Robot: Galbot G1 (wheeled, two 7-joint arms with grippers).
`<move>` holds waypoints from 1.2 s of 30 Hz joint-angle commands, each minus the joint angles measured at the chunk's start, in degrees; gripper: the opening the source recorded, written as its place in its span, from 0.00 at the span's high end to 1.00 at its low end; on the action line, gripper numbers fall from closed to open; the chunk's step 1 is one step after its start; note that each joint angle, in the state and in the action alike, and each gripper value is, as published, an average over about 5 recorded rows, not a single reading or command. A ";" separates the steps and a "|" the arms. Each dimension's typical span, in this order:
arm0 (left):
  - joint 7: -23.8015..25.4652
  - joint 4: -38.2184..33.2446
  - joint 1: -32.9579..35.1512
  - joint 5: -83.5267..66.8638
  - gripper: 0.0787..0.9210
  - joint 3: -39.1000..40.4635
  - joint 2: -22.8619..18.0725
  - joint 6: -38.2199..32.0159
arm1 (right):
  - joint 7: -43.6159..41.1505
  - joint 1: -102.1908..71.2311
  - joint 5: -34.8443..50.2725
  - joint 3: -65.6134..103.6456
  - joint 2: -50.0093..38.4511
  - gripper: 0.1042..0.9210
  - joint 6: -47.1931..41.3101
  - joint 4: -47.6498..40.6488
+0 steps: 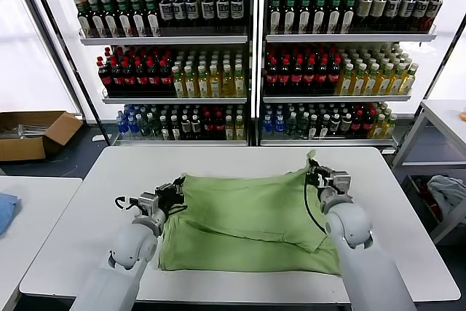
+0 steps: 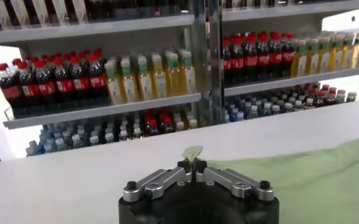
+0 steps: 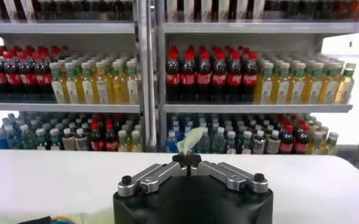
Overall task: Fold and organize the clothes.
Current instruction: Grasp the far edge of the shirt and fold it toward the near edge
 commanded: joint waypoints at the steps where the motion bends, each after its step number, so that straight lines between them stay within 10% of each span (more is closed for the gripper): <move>1: 0.05 -6.05 6.45 0.64 0.99 -0.71 0.17 -0.64 | 1.10 -11.05 -1.52 3.68 0.19 1.00 0.41 9.87; 36: 1.23 -10.45 21.77 8.54 0.99 -4.66 -1.45 -3.53 | 3.96 -29.48 -5.24 6.55 3.60 1.00 5.15 11.53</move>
